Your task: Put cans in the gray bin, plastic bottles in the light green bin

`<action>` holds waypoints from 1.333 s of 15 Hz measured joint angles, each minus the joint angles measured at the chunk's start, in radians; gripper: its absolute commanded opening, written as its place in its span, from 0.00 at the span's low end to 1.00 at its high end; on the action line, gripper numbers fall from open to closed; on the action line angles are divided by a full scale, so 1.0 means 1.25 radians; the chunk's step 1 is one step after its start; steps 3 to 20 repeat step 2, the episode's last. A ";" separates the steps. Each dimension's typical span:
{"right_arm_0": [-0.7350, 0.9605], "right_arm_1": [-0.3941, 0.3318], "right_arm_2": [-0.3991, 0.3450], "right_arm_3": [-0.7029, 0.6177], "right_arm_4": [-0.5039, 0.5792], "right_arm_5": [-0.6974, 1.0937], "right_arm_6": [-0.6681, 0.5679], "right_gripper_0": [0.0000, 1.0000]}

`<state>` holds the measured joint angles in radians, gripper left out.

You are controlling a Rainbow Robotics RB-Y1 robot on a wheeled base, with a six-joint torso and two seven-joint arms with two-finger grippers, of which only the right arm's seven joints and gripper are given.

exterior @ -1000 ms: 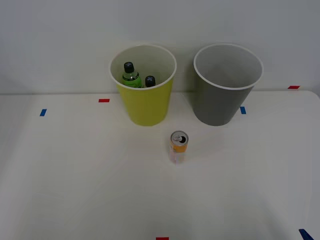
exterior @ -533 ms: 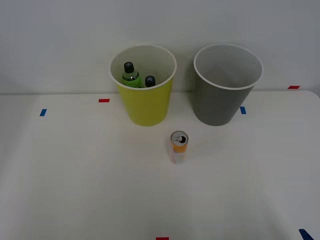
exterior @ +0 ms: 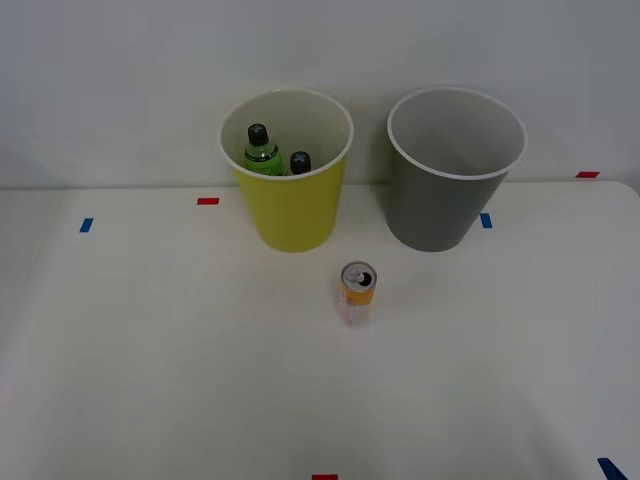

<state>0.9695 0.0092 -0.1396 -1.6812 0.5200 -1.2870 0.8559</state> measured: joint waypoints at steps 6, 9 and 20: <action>0.000 0.000 0.000 0.000 0.000 0.000 0.000 1.00; 0.000 0.000 0.000 0.000 0.000 0.000 0.000 1.00; 0.000 0.000 0.000 0.000 0.000 0.000 0.000 1.00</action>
